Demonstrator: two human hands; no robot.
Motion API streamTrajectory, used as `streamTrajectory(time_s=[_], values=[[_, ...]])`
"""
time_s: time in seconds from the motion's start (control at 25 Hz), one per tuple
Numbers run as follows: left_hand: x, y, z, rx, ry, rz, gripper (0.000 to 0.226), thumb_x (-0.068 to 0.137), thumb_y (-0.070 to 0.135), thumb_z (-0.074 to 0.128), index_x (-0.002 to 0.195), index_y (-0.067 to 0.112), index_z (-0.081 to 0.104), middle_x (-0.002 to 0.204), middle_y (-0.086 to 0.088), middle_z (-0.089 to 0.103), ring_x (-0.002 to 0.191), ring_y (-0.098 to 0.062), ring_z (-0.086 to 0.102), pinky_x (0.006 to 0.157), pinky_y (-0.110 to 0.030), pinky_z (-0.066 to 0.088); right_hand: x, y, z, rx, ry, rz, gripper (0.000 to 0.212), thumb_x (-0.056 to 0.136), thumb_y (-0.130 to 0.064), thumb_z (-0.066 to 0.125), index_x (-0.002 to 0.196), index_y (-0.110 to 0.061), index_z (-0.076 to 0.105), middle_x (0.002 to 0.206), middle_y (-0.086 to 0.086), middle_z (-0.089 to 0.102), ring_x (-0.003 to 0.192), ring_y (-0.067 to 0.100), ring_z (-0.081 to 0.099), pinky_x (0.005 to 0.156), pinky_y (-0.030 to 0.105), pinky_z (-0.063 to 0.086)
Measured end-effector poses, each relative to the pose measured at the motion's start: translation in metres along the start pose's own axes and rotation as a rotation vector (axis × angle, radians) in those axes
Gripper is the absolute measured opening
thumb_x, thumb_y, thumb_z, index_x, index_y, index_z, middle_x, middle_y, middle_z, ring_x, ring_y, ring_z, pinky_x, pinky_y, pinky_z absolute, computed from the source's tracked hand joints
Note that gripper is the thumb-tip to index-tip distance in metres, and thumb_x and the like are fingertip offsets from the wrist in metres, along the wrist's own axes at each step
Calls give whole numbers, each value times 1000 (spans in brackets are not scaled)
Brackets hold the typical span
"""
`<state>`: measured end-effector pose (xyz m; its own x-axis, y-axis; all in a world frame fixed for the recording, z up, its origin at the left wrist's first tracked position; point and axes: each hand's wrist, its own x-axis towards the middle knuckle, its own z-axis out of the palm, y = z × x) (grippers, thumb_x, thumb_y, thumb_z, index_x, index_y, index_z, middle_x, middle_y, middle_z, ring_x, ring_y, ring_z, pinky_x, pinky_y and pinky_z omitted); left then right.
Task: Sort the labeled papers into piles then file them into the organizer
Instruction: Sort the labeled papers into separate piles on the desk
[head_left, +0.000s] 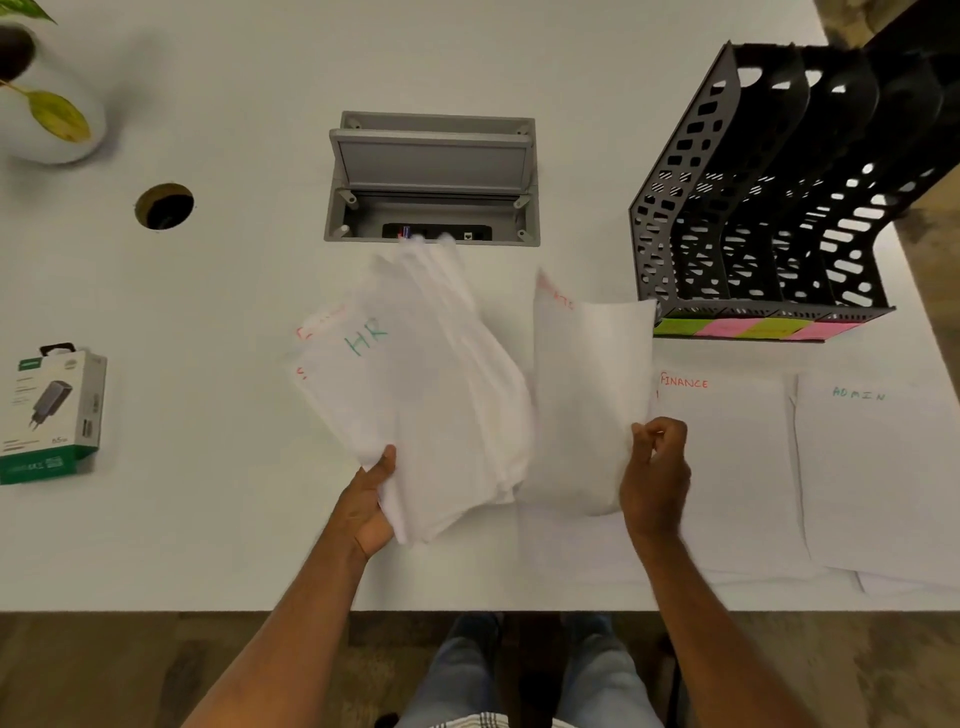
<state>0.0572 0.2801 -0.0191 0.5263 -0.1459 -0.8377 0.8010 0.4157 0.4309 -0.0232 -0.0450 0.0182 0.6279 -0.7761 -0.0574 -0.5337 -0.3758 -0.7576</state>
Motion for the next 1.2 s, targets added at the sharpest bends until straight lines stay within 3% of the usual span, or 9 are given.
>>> streamTrajectory(time_s=[0.12, 0.2, 0.32, 0.44, 0.68, 0.76, 0.92, 1.08, 1.2], values=[[3, 16, 9, -50, 37, -68, 32, 104, 36, 46, 86, 25, 71, 67, -6, 69, 54, -17, 67, 47, -27, 56, -27, 6, 14, -92, -122, -92, 16, 104, -32, 45, 100, -16, 44, 78, 0, 61, 67, 21, 62, 61, 28, 47], [3, 24, 12, -51, 22, -82, 33, 102, 36, 48, 80, 23, 69, 60, -2, 65, 46, -14, 63, 39, -24, 51, -51, 5, 30, -107, -187, -141, 18, 102, -36, 44, 99, -19, 43, 75, -2, 61, 62, 16, 59, 57, 27, 48], [-7, 29, 23, -125, -145, -85, 34, 90, 31, 63, 107, 6, 76, 105, -19, 75, 96, -32, 74, 80, -45, 61, -79, 2, 56, -85, -272, -68, 11, 103, -30, 48, 104, -24, 39, 74, -5, 61, 62, 12, 61, 57, 24, 50], [-1, 24, 16, -148, -155, -119, 53, 98, 33, 55, 145, 8, 50, 149, -20, 49, 140, -40, 42, 107, -63, 35, -90, -1, 73, -75, -348, 5, 22, 102, -25, 54, 117, -21, 39, 84, -4, 62, 71, 10, 64, 70, 27, 59], [2, 8, -1, 41, -107, -27, 46, 84, 24, 73, 129, 14, 67, 125, -13, 71, 116, -32, 67, 95, -53, 54, -65, 3, 63, 77, -514, -24, 30, 95, -18, 66, 120, -9, 53, 98, 8, 66, 88, 23, 66, 78, 38, 57], [0, 6, -1, 174, -83, 14, 47, 81, 24, 76, 126, 14, 67, 122, -12, 73, 114, -32, 68, 98, -51, 52, -43, -4, 54, 271, -380, 119, 7, 95, -8, 63, 102, -6, 64, 94, 9, 69, 92, 33, 66, 75, 39, 57], [2, -2, 6, 320, -71, 45, 45, 75, 28, 78, 117, 13, 69, 115, -12, 76, 106, -31, 72, 91, -44, 57, -2, -31, 28, 565, -115, 307, 18, 102, -22, 48, 96, -16, 65, 95, -1, 74, 93, 26, 72, 68, 25, 56], [5, -8, 8, 310, -61, 46, 50, 75, 28, 79, 121, 12, 68, 116, -12, 75, 107, -30, 71, 97, -48, 54, -8, -42, 18, 272, -270, -79, 14, 97, -20, 64, 109, -16, 70, 121, 0, 66, 111, -3, 60, 88, 6, 45], [5, -10, 7, 274, -76, 35, 47, 76, 27, 79, 120, 15, 68, 113, -9, 77, 104, -29, 73, 82, -40, 61, -27, -40, 27, -36, -403, -91, 26, 96, -34, 64, 117, -19, 66, 135, 1, 58, 127, 10, 52, 99, 7, 33]])
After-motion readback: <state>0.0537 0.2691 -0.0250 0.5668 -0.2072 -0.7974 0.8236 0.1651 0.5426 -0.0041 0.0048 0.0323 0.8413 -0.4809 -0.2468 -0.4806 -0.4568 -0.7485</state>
